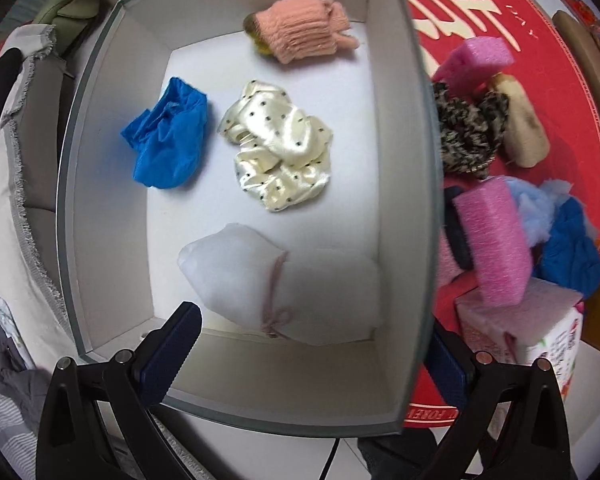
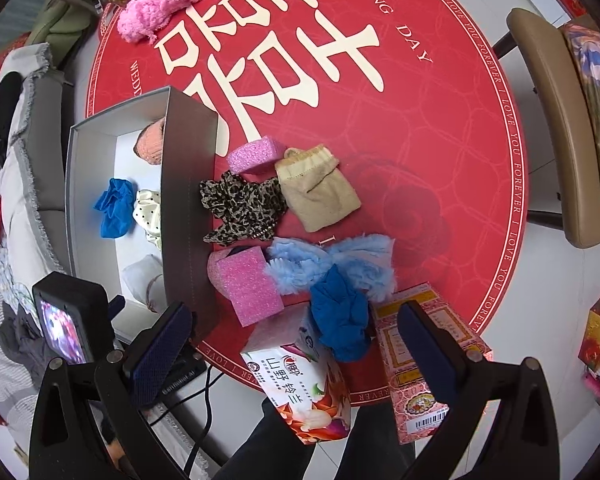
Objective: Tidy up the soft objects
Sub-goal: 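Move both tools toward the remaining soft items beside the box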
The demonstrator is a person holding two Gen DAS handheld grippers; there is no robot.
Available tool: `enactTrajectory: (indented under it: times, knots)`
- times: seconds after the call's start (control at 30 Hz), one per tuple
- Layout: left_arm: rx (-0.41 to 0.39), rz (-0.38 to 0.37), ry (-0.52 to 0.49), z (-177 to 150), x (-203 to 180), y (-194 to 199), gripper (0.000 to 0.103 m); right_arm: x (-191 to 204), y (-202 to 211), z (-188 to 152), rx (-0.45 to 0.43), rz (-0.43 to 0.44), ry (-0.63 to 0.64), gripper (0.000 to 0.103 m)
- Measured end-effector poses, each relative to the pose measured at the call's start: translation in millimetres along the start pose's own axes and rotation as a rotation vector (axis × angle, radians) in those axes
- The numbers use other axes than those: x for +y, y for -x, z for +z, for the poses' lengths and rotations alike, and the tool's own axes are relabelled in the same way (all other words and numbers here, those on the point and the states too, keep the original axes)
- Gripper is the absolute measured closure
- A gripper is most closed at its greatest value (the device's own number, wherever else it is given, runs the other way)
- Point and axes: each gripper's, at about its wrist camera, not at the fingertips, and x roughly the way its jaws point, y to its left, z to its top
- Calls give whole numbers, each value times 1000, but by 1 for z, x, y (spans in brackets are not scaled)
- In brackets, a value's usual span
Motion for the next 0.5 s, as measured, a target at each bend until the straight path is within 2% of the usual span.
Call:
enactTrajectory:
  times: [0.23,0.4,0.5]
  knots:
    - [8,9,-3,0,13,-8,0,-7,-8,-3,34,-8,2,0]
    - [2,41,-5,2,25,-12,0,-13,-28,-1,106,-18,5,0]
    - [5,59,28,2,29,-14,0,-14,-44,1,160,-37,38,0]
